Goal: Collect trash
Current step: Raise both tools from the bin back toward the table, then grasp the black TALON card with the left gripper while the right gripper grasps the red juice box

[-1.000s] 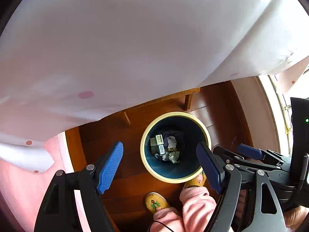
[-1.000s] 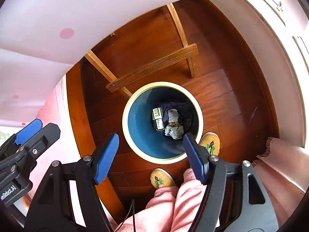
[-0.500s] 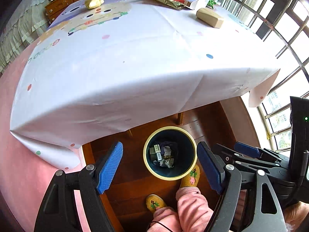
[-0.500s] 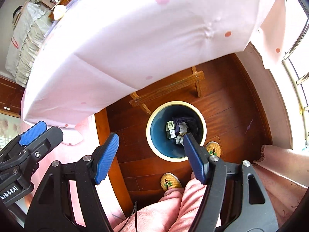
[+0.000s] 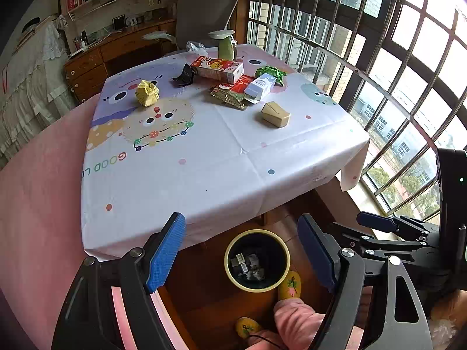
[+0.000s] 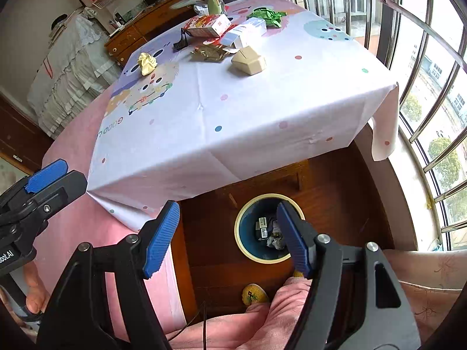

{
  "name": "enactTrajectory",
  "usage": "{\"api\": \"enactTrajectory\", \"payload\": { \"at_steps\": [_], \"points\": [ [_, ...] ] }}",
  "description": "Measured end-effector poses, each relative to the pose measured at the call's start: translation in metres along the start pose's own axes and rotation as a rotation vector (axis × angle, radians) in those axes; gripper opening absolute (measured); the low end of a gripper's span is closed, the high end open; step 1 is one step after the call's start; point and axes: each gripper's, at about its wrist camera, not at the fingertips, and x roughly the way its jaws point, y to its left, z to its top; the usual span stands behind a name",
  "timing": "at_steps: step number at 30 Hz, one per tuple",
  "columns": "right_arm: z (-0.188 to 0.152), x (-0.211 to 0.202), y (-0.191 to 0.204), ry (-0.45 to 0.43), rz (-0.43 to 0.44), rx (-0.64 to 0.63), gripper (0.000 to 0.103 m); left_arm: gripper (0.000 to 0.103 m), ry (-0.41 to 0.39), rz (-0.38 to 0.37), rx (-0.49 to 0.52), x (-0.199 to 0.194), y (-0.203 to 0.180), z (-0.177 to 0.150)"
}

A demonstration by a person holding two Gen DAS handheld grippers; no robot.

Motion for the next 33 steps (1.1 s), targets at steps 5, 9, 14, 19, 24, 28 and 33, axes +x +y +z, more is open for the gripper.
{"api": "enactTrajectory", "payload": {
  "at_steps": [5,9,14,19,24,28,33],
  "points": [
    [0.024,-0.035,0.008,-0.08,-0.011,-0.007,0.067,0.08,-0.045,-0.018,0.025,-0.028,-0.003,0.02],
    [0.043,-0.048,0.01,-0.117,-0.018,-0.01,0.067,0.08,-0.089,0.009,0.028,-0.04,-0.001,0.034],
    [0.067,-0.054,0.015,-0.142,-0.031,-0.02,0.067,0.08,-0.102,0.021,0.035,-0.037,0.009,0.054],
    [0.097,-0.044,0.015,-0.149,-0.035,-0.017,0.067,0.08,-0.09,0.024,0.026,-0.02,0.022,0.084],
    [0.146,-0.011,0.009,-0.126,-0.021,-0.035,0.067,0.08,-0.069,0.03,-0.018,0.014,0.036,0.13],
    [0.2,0.026,0.006,-0.102,0.007,-0.085,0.067,0.08,-0.054,0.077,-0.043,0.05,0.045,0.172],
    [0.279,0.081,0.016,-0.063,0.026,-0.206,0.067,0.08,-0.017,0.129,-0.12,0.103,0.058,0.225]
  ]
}}
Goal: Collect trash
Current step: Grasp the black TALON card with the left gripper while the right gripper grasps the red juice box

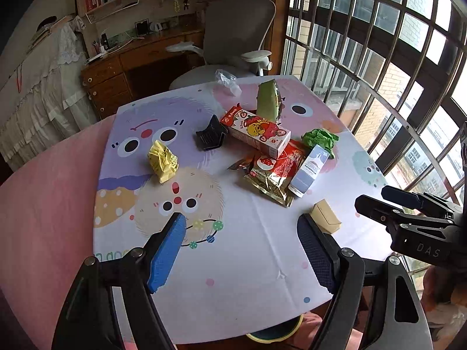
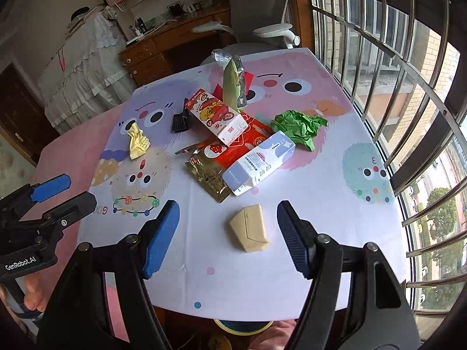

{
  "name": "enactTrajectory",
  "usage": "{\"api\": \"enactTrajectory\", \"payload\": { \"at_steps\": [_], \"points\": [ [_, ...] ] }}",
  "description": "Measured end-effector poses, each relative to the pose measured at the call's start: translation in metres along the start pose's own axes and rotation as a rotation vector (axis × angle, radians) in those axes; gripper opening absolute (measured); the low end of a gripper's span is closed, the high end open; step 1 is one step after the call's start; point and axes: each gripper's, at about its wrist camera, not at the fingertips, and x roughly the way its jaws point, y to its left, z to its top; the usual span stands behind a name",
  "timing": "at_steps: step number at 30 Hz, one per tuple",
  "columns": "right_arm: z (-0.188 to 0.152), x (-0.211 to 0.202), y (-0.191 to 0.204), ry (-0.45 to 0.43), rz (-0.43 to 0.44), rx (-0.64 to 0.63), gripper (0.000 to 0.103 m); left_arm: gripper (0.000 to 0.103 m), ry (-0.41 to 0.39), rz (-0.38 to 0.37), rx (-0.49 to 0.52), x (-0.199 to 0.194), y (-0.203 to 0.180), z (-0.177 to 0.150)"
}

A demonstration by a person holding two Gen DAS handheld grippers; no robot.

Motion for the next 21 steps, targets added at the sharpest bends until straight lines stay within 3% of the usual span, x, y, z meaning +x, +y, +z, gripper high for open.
{"api": "enactTrajectory", "payload": {
  "at_steps": [6,10,15,18,19,20,21],
  "points": [
    [0.083,0.083,0.0,0.031,0.027,-0.166,0.067,0.08,0.048,0.048,-0.107,0.072,0.006,0.055],
    [0.114,0.142,0.008,0.066,0.043,-0.253,0.067,0.08,0.073,0.078,-0.171,0.117,0.016,0.081],
    [0.127,0.208,0.026,0.115,0.033,-0.373,0.067,0.08,0.089,0.113,-0.224,0.158,0.032,0.099],
    [0.118,0.227,0.038,0.126,0.015,-0.455,0.067,0.08,0.095,0.127,-0.256,0.174,0.042,0.106],
    [0.117,0.233,0.04,0.132,0.009,-0.473,0.064,0.08,0.097,0.128,-0.266,0.179,0.045,0.109],
    [0.116,0.239,0.041,0.139,0.013,-0.482,0.051,0.08,0.098,0.128,-0.275,0.183,0.047,0.11],
    [0.116,0.242,0.04,0.148,0.03,-0.481,0.051,0.08,0.097,0.128,-0.282,0.185,0.05,0.11]
  ]
}}
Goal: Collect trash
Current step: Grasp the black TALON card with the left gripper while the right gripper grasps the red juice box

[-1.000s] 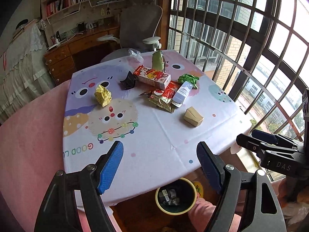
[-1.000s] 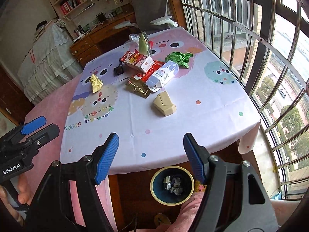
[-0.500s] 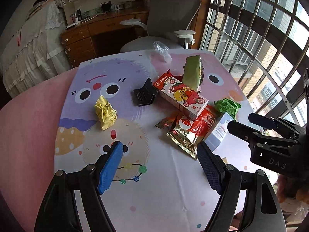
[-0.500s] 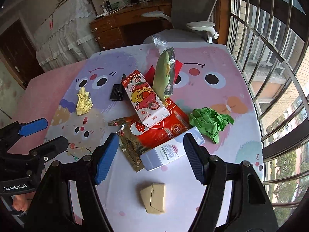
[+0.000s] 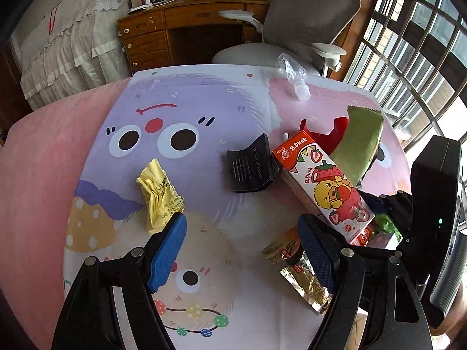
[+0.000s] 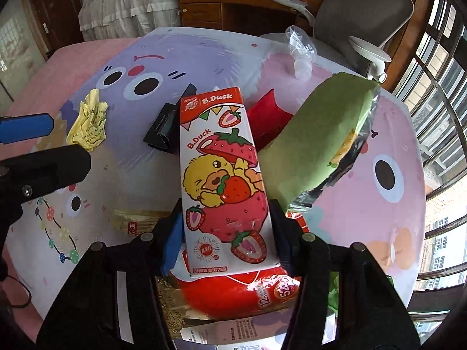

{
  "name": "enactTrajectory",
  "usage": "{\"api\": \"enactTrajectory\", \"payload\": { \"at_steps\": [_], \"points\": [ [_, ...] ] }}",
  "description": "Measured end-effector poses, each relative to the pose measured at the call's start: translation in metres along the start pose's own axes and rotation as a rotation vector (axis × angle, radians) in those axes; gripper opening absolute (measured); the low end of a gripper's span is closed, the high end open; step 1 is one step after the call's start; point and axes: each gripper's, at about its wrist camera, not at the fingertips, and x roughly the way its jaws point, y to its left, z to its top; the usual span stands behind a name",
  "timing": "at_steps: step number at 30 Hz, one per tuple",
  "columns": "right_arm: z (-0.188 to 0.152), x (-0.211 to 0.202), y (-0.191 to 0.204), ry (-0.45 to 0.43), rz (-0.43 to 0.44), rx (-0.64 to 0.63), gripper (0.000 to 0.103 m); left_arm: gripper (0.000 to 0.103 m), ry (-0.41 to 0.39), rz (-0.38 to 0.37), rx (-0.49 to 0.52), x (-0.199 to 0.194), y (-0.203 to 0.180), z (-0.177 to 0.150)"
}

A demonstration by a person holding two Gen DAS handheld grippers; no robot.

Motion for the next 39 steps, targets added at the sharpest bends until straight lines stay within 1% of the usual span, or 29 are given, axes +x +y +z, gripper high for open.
{"api": "enactTrajectory", "payload": {
  "at_steps": [3,5,11,14,18,21,25,26,28,29,30,31,33,35,37,39],
  "points": [
    [0.0,0.0,-0.009,-0.032,0.046,0.021,0.05,0.08,0.003,-0.002,-0.009,0.01,0.001,0.008],
    [0.001,-0.006,-0.019,-0.071,0.07,0.061,0.05,0.08,0.004,-0.005,-0.007,0.016,0.0,0.013],
    [0.006,-0.024,-0.046,-0.144,0.088,0.171,0.05,0.08,0.014,-0.015,0.016,0.039,-0.01,0.029],
    [0.008,-0.028,-0.057,-0.166,0.101,0.22,0.05,0.08,0.029,-0.014,0.029,0.056,-0.018,0.037],
    [0.005,-0.035,-0.067,-0.166,0.122,0.266,0.05,0.08,0.076,-0.036,0.026,0.078,-0.023,0.046],
    [0.0,-0.039,-0.068,-0.168,0.124,0.275,0.05,0.08,0.099,-0.038,-0.003,0.092,-0.017,0.052],
    [-0.007,-0.042,-0.068,-0.167,0.132,0.285,0.05,0.079,0.132,-0.073,-0.092,0.105,-0.002,0.055],
    [-0.009,-0.042,-0.068,-0.167,0.134,0.286,0.05,0.077,0.138,-0.082,-0.111,0.109,0.002,0.056],
    [-0.012,-0.043,-0.067,-0.165,0.137,0.29,0.05,0.063,0.157,-0.093,-0.134,0.116,0.005,0.057],
    [-0.013,-0.043,-0.067,-0.163,0.138,0.29,0.05,0.058,0.168,-0.097,-0.144,0.12,0.006,0.056],
    [-0.013,-0.042,-0.067,-0.163,0.137,0.29,0.05,0.049,0.179,-0.103,-0.154,0.125,0.007,0.056],
    [-0.015,-0.043,-0.066,-0.162,0.137,0.291,0.05,0.032,0.187,-0.107,-0.162,0.13,0.007,0.056],
    [-0.016,-0.045,-0.067,-0.164,0.138,0.294,0.05,0.005,0.193,-0.109,-0.173,0.134,0.005,0.053],
    [-0.018,-0.05,-0.066,-0.17,0.141,0.296,0.05,0.004,0.156,-0.111,-0.174,0.126,0.004,0.05],
    [-0.021,-0.058,-0.064,-0.178,0.138,0.295,0.05,0.003,0.119,-0.103,-0.151,0.111,-0.001,0.048],
    [-0.024,-0.068,-0.06,-0.189,0.135,0.295,0.05,0.003,0.099,-0.093,-0.129,0.095,-0.005,0.044]
  ]
}}
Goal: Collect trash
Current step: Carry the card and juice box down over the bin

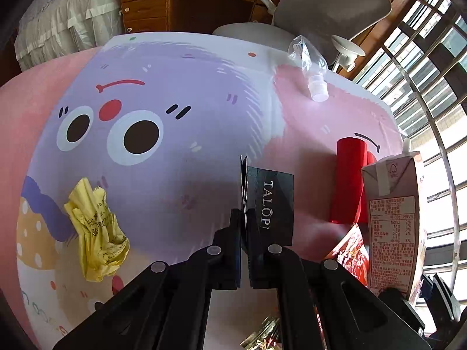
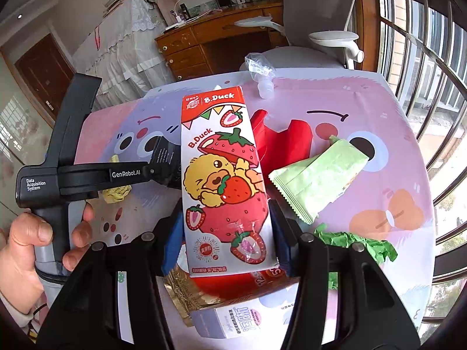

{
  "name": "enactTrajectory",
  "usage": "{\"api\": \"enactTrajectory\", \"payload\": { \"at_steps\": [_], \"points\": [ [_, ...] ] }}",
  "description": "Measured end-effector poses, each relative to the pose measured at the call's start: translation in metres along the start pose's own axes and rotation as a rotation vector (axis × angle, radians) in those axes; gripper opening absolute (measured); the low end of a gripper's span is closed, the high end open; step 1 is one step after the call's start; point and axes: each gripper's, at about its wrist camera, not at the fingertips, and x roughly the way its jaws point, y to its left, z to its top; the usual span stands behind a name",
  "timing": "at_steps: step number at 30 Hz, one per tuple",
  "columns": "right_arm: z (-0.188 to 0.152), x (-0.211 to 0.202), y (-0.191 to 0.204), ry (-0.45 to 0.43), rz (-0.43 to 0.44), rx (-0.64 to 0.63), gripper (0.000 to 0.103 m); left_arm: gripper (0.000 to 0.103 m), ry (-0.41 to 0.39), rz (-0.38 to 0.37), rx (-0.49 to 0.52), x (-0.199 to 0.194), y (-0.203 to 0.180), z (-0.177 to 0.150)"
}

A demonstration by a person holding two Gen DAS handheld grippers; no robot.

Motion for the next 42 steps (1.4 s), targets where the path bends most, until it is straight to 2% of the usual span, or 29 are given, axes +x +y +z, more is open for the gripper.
{"api": "enactTrajectory", "payload": {
  "at_steps": [6,11,16,24,30,35,40,42],
  "points": [
    [-0.019,-0.043,0.021,-0.044,-0.014,0.026,0.05,0.003,-0.053,0.005,0.077,-0.056,-0.003,-0.039],
    [-0.057,-0.087,0.048,-0.061,-0.028,0.064,0.05,0.003,-0.092,-0.013,0.132,-0.109,0.006,-0.089],
    [-0.113,-0.131,0.083,-0.061,-0.056,0.107,0.05,0.004,-0.094,-0.051,0.189,-0.164,0.024,-0.152],
    [-0.232,-0.198,0.139,-0.08,-0.124,0.195,0.05,0.004,-0.082,-0.117,0.3,-0.242,0.067,-0.279],
    [-0.317,-0.229,0.165,-0.057,-0.17,0.284,0.05,0.004,-0.047,-0.142,0.391,-0.261,0.087,-0.352],
    [-0.373,-0.239,0.179,0.009,-0.197,0.316,0.05,0.004,0.002,-0.153,0.457,-0.261,0.088,-0.398],
    [-0.417,-0.23,0.18,0.095,-0.206,0.331,0.05,0.004,0.067,-0.153,0.487,-0.24,0.08,-0.439],
    [-0.429,-0.215,0.172,0.132,-0.206,0.334,0.05,0.004,0.088,-0.139,0.505,-0.225,0.077,-0.458]
  ]
}}
